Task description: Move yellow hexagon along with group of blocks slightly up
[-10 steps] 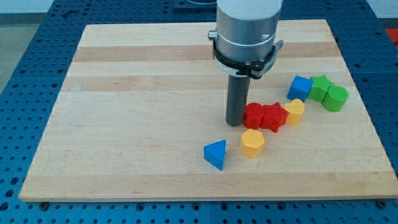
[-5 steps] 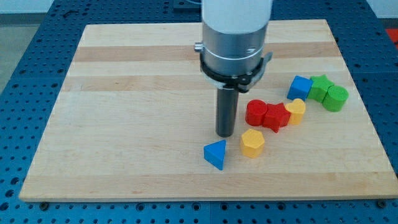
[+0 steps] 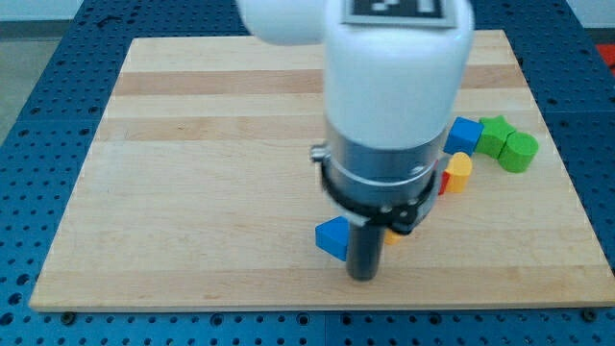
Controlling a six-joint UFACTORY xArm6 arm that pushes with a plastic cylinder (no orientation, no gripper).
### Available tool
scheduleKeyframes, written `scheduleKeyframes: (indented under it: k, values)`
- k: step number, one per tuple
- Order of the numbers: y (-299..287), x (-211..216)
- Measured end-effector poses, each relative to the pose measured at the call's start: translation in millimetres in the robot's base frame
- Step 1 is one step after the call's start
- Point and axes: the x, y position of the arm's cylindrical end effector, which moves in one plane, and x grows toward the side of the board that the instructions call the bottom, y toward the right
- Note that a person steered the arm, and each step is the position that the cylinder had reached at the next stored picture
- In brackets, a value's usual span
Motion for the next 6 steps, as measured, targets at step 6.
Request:
scheduleKeyframes:
  k: [6]
  values:
    - [89.1, -88.2]
